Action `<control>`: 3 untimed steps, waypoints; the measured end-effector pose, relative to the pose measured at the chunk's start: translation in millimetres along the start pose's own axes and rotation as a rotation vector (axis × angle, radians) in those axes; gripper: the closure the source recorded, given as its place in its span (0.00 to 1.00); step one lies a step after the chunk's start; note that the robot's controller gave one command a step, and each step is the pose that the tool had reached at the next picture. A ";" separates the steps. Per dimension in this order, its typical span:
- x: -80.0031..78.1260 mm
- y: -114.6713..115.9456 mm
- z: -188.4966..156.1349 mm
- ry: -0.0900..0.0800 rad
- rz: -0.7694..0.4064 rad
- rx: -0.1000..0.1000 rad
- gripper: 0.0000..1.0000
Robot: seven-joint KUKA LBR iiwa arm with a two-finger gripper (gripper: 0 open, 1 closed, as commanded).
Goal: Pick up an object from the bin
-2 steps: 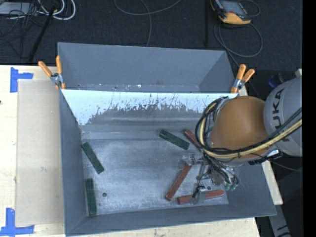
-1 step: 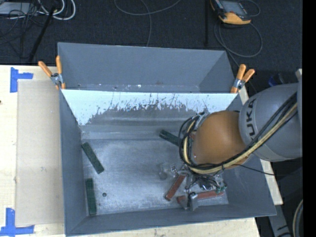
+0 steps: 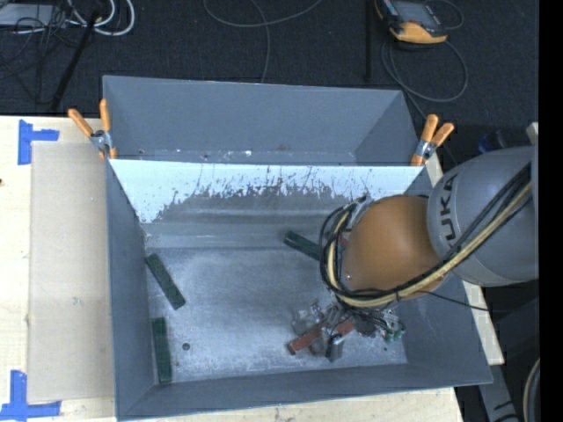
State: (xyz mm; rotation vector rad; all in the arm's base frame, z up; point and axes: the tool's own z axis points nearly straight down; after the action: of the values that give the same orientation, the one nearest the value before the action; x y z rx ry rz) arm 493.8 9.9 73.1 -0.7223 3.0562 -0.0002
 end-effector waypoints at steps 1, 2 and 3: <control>0.4 0.8 2.1 0.000 0.001 -0.001 0.00; 1.4 0.7 0.6 0.007 0.002 -0.002 1.00; -4.0 -8.9 -121.0 -0.003 -0.624 0.002 1.00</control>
Offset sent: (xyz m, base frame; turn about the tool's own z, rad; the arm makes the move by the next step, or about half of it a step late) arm 0.0000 0.0000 0.0000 0.0000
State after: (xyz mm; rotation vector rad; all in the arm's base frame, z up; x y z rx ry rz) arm 501.2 3.7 194.1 -1.6244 2.6840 -0.0025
